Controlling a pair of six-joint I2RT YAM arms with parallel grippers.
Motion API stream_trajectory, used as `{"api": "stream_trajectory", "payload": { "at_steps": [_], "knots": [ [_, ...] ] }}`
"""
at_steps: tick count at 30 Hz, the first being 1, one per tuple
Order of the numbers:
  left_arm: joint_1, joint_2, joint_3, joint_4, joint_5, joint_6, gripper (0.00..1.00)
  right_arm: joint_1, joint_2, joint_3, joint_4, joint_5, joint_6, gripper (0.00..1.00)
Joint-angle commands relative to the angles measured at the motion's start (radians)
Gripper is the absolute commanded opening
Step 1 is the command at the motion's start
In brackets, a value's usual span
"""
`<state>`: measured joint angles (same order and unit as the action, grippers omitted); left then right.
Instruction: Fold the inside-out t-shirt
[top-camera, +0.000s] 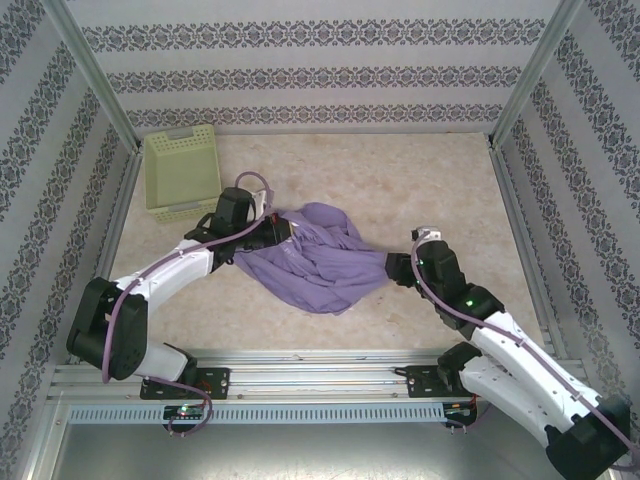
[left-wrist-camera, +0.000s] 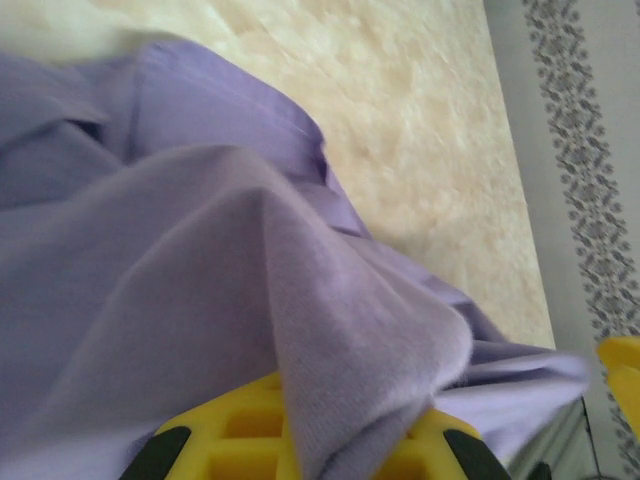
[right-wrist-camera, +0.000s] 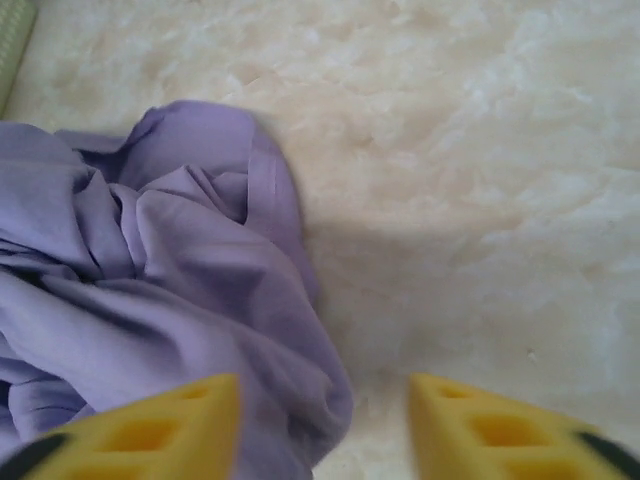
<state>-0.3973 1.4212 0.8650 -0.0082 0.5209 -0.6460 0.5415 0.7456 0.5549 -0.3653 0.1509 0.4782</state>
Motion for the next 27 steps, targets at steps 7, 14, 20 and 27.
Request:
{"api": "stream_trajectory", "payload": {
  "at_steps": [7, 14, 20, 27],
  "knots": [
    [-0.087, -0.076, -0.023, 0.079, 0.016, -0.022, 0.00, 0.288, 0.244, 0.224, 0.036, 0.092, -0.173, 0.80],
    [-0.091, -0.098, -0.023, 0.091, 0.075, -0.052, 0.00, 0.299, 0.530, 0.235, 0.258, 0.003, -0.192, 0.80],
    [-0.091, -0.114, 0.007, 0.016, 0.050, -0.029, 0.00, 0.291, 0.673, 0.303, 0.254, 0.017, -0.217, 0.42],
    [-0.054, -0.132, 0.068, -0.169, -0.133, 0.026, 0.00, 0.297, 0.544, 0.229, 0.224, 0.045, -0.210, 0.00]
  ]
}}
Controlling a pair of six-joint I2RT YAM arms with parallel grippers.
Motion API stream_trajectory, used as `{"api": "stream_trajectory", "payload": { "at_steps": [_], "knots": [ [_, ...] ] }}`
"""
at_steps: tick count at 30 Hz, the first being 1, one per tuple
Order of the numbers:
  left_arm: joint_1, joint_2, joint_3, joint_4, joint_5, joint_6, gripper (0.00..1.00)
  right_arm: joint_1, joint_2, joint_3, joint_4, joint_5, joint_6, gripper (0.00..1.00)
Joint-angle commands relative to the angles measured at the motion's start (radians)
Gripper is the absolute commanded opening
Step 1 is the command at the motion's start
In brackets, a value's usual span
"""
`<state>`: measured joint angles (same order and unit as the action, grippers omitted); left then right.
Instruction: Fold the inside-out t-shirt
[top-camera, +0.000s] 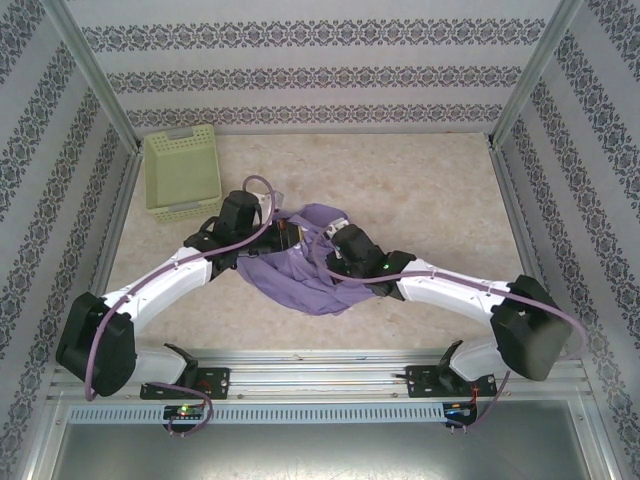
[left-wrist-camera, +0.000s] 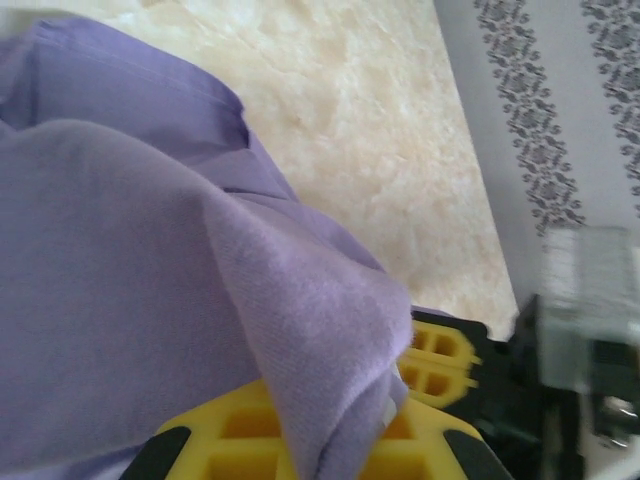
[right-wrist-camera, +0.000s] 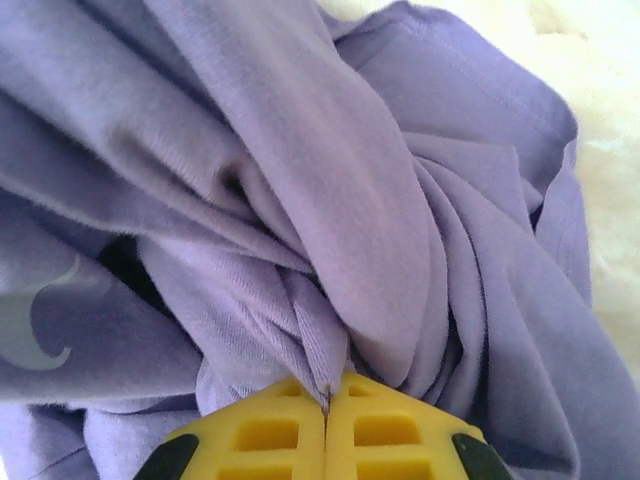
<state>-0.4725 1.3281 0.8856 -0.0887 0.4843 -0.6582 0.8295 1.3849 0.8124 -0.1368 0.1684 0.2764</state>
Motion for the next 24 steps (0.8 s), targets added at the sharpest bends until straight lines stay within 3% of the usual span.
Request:
{"api": "stream_trajectory", "payload": {
  "at_steps": [1, 4, 8, 12, 16, 20, 24],
  "knots": [
    [0.042, -0.035, 0.055, -0.119, -0.121, 0.040, 0.00, 0.008, -0.149, -0.052, -0.005, 0.022, -0.007, 0.00],
    [0.103, -0.004, 0.084, -0.203, -0.173, 0.052, 0.00, -0.005, -0.327, -0.140, 0.006, -0.031, 0.010, 0.00],
    [0.165, 0.043, 0.091, -0.252, -0.213, 0.054, 0.00, -0.105, -0.525, -0.266, 0.025, -0.156, 0.119, 0.00],
    [0.179, 0.111, 0.109, -0.308, -0.244, 0.078, 0.01, -0.185, -0.606, -0.382, 0.070, -0.205, 0.221, 0.00],
    [0.154, 0.178, 0.142, -0.370, -0.188, 0.135, 0.20, -0.190, -0.579, -0.421, 0.090, -0.197, 0.265, 0.00],
    [0.052, 0.127, 0.171, -0.465, -0.344, 0.183, 0.45, -0.189, -0.553, -0.395, 0.082, -0.202, 0.261, 0.00],
    [-0.081, 0.056, 0.219, -0.544, -0.497, 0.172, 0.60, -0.159, -0.567, -0.376, 0.104, -0.227, 0.234, 0.00]
  ]
}}
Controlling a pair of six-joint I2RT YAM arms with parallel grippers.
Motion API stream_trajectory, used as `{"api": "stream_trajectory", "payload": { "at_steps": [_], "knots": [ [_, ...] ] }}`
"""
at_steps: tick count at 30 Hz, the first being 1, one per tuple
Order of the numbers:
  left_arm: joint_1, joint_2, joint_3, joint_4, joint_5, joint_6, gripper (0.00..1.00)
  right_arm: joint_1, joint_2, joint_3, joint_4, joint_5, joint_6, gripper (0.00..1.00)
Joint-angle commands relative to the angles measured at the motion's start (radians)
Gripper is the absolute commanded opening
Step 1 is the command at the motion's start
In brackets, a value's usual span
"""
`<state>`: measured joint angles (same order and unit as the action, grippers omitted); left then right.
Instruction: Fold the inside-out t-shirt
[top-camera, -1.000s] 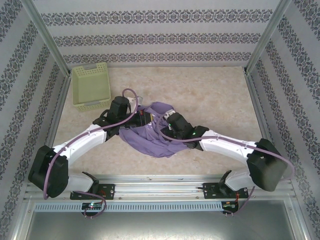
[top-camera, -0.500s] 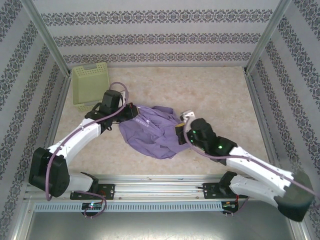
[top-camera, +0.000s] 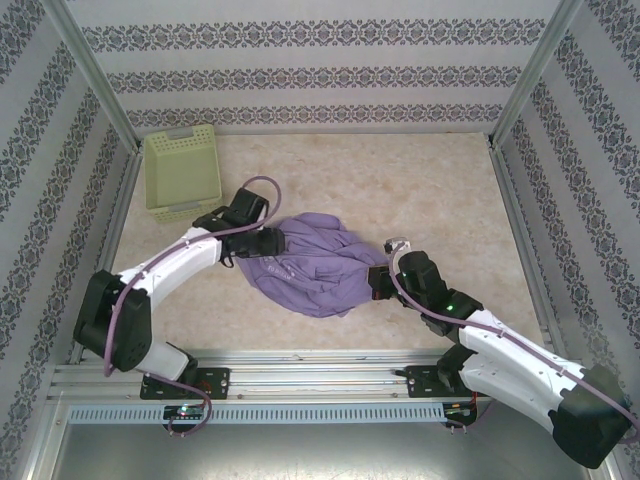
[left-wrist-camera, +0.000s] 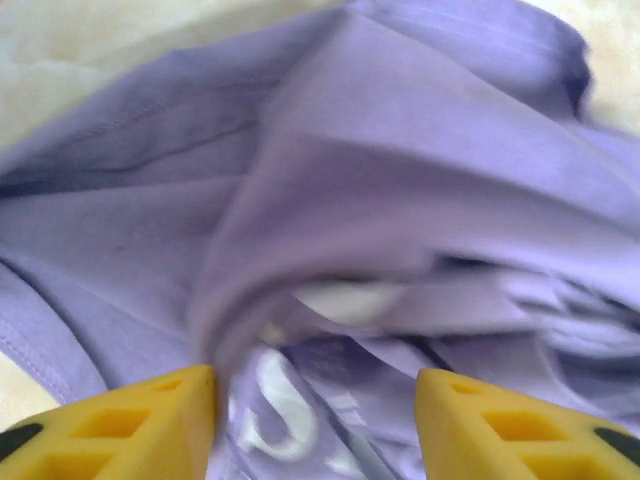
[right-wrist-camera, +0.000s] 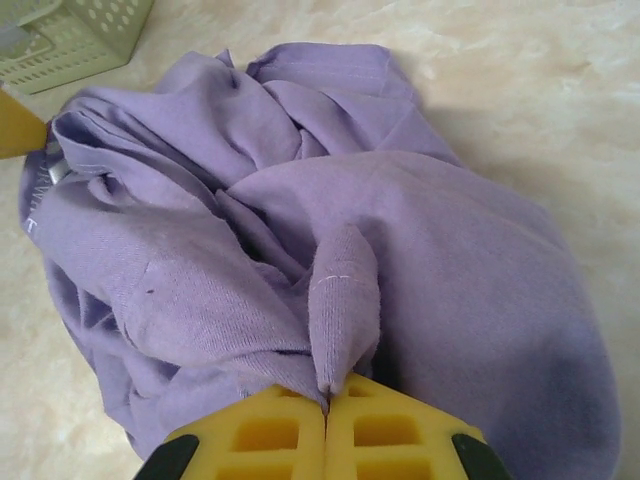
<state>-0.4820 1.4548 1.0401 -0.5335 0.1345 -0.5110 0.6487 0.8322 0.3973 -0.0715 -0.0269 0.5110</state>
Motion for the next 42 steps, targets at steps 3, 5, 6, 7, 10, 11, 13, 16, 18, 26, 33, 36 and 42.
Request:
{"api": "stream_trajectory", "payload": {
  "at_steps": [3, 5, 6, 7, 10, 11, 13, 16, 18, 26, 33, 36, 42],
  "knots": [
    [-0.156, -0.064, 0.114, -0.128, -0.166, -0.011, 0.64, 0.095, -0.015, 0.039, 0.069, -0.006, -0.040, 0.00],
    [-0.187, -0.031, 0.126, -0.111, -0.141, -0.040, 0.66, 0.146, 0.001, 0.037, 0.083, 0.025, -0.054, 0.00],
    [-0.196, -0.010, 0.130, -0.108, -0.146, -0.049, 0.66, 0.163, 0.011, 0.035, 0.088, 0.035, -0.051, 0.00],
    [-0.205, 0.018, 0.137, -0.115, -0.155, -0.061, 0.66, 0.175, 0.023, 0.032, 0.091, 0.048, -0.045, 0.00],
    [-0.216, 0.089, 0.144, -0.127, -0.179, -0.082, 0.66, 0.201, 0.047, 0.016, 0.109, 0.070, -0.033, 0.00],
    [-0.217, 0.103, 0.137, -0.117, -0.184, -0.090, 0.66, 0.212, 0.053, 0.011, 0.114, 0.076, -0.034, 0.00],
    [-0.216, 0.124, 0.118, -0.092, -0.203, -0.102, 0.66, 0.234, 0.062, 0.005, 0.116, 0.089, -0.035, 0.00],
    [-0.216, 0.152, 0.101, -0.055, -0.208, -0.114, 0.66, 0.264, 0.073, -0.007, 0.123, 0.096, -0.048, 0.00],
    [-0.214, 0.164, 0.090, -0.027, -0.210, -0.119, 0.66, 0.284, 0.083, -0.016, 0.133, 0.089, -0.062, 0.00],
    [-0.214, 0.142, 0.014, 0.061, -0.149, -0.132, 0.39, 0.359, 0.153, -0.006, 0.135, 0.087, -0.105, 0.08],
    [-0.217, -0.051, -0.196, 0.191, -0.118, -0.155, 0.04, 0.358, 0.146, 0.081, 0.049, 0.124, -0.079, 0.40],
    [-0.223, -0.168, -0.295, 0.252, -0.104, -0.167, 0.00, 0.353, 0.145, 0.136, 0.005, 0.155, -0.062, 0.43],
    [-0.250, -0.332, -0.421, 0.349, -0.087, -0.182, 0.00, 0.335, 0.309, 0.314, -0.088, 0.161, -0.053, 0.44]
  ]
}}
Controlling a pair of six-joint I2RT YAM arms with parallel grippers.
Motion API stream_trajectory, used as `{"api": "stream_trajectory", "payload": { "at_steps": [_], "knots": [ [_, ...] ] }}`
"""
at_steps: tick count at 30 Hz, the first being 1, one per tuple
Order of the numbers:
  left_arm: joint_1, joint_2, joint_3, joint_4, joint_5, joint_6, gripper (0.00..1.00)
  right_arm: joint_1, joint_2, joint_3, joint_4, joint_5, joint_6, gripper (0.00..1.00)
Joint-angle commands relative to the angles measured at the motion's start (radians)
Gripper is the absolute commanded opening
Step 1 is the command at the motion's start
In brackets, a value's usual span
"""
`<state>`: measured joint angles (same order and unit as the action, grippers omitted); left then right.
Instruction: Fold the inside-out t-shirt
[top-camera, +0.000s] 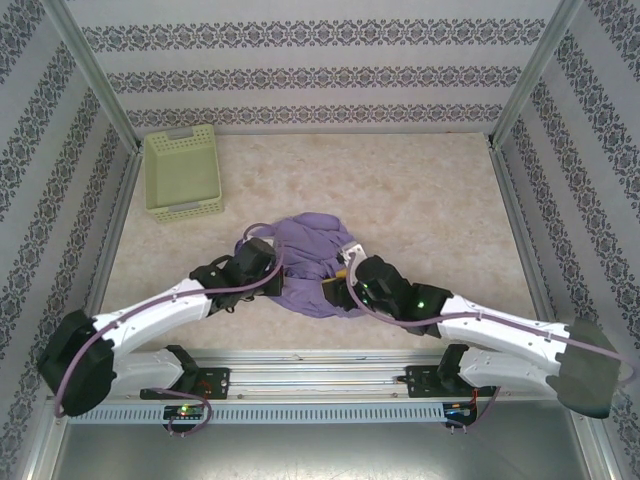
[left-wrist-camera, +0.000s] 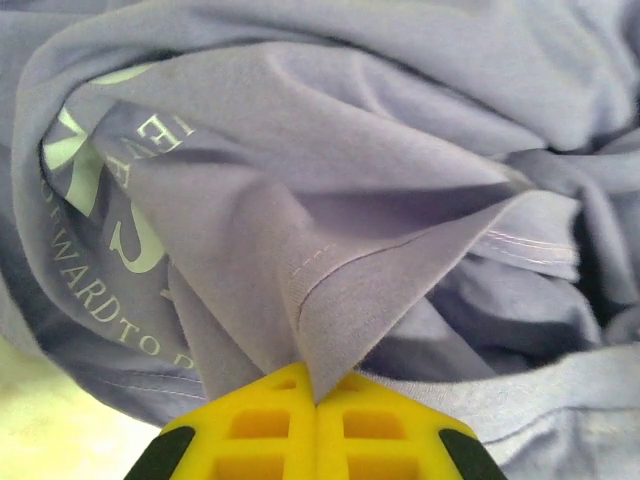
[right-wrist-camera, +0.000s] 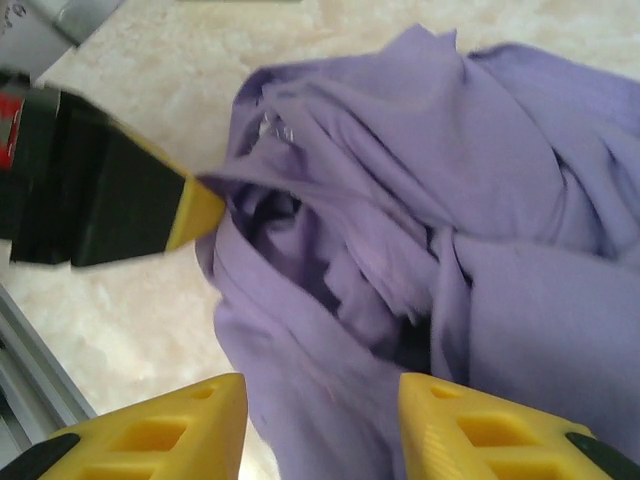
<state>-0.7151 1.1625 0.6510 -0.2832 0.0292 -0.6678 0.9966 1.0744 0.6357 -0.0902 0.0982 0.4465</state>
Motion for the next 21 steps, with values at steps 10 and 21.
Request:
{"api": "stream_trajectory", "payload": {
  "at_steps": [10, 21],
  "knots": [
    [-0.032, -0.122, -0.059, 0.130, 0.055, -0.009, 0.00, -0.079, 0.403, 0.283, -0.127, -0.011, -0.030, 0.44],
    [-0.032, -0.184, -0.028, 0.085, 0.024, 0.027, 0.00, -0.119, 0.532, 0.398, -0.185, 0.072, -0.039, 0.16]
  ]
}}
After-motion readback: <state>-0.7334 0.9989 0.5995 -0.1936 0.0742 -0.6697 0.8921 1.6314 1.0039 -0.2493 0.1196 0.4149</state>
